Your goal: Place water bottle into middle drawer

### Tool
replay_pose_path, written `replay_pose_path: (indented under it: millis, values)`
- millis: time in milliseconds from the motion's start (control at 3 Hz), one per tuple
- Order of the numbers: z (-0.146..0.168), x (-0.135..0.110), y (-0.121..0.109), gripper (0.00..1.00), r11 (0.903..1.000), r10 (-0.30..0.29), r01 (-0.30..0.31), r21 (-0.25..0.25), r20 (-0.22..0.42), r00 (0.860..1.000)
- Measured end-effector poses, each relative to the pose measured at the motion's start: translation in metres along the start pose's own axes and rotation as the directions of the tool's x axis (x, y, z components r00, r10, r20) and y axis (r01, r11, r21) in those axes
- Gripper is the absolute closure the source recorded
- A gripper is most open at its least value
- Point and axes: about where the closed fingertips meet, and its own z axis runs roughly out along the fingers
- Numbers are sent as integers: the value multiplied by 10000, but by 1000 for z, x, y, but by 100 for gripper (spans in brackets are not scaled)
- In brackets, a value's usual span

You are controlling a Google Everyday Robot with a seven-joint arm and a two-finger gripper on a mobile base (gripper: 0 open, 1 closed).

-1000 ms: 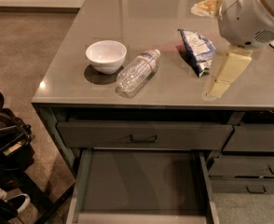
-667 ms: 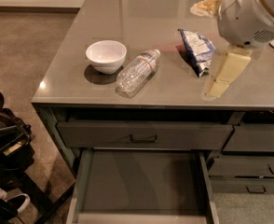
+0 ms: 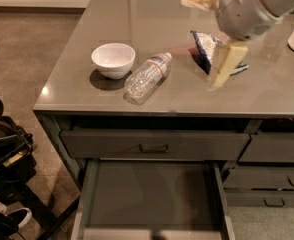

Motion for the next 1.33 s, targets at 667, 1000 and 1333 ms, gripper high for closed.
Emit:
replay_pose_path:
  millis: [667,1000,1333]
  values:
    - [48,26,-36,0,9891,-1475,1466,164,1209,9816]
    - [52,25,-38,0,9875,-1566,1576,50,1466,9767]
    - [73,30,-49,0,9788,-1962,2039,-197,1962,9607]
